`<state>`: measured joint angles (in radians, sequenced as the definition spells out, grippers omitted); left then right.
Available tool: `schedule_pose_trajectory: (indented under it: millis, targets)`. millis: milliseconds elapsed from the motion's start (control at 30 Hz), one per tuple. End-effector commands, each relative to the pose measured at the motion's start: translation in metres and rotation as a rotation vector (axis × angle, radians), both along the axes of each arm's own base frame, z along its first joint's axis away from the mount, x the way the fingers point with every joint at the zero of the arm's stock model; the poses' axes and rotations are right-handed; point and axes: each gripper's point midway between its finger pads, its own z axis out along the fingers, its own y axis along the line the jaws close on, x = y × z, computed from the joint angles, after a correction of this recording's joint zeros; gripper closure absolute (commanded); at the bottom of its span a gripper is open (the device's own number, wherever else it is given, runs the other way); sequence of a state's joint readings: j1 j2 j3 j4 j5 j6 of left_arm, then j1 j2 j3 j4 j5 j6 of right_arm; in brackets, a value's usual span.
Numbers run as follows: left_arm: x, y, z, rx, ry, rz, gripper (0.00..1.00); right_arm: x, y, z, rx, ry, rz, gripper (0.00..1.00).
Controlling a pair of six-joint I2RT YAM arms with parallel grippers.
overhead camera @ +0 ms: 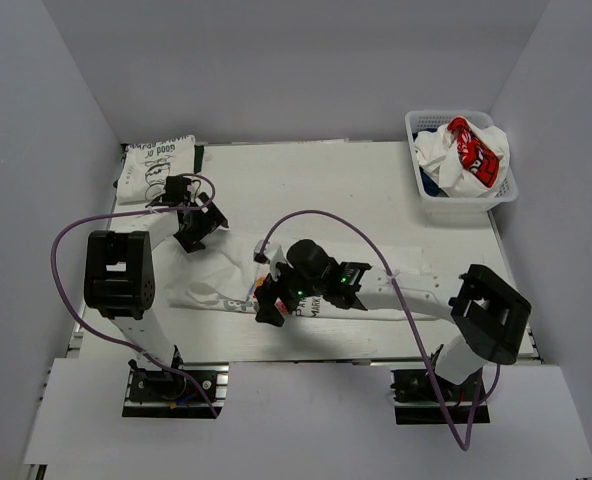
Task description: Fold and stack the t-shirts
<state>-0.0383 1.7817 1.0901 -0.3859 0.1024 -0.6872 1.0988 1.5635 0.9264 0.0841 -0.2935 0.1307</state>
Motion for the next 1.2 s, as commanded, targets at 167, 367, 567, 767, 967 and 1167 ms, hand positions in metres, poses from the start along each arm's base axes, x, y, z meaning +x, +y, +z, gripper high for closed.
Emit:
schedule_pose_trajectory:
  millis: [167,367,567,767,967,1167]
  targets:
    - [-0.006,0.01,0.014,0.04,-0.039,-0.018,0.0,0.066,0.041,0.022,0.002,-0.047,-0.271,0.1]
    - [-0.002,0.009,0.029,0.045,-0.062,-0.049,0.0,0.084,0.087,0.012,0.021,0.012,-0.278,0.1]
    - [-0.01,-0.001,0.088,0.078,-0.17,-0.13,0.0,0.099,0.038,0.036,0.093,-0.017,-0.498,0.1]
    - [-0.059,-0.055,0.074,-0.193,-0.259,-0.244,0.0,0.126,-0.079,0.019,-0.033,0.029,-0.911,0.1]
    - [-0.111,-0.04,0.036,-0.138,-0.15,-0.167,0.0,0.13,-0.182,-0.007,-0.131,0.104,-1.22,0.1]
    - [-0.155,-0.039,-0.006,-0.153,-0.077,-0.141,0.0,0.129,-0.28,-0.007,-0.143,0.105,-1.484,0.1]
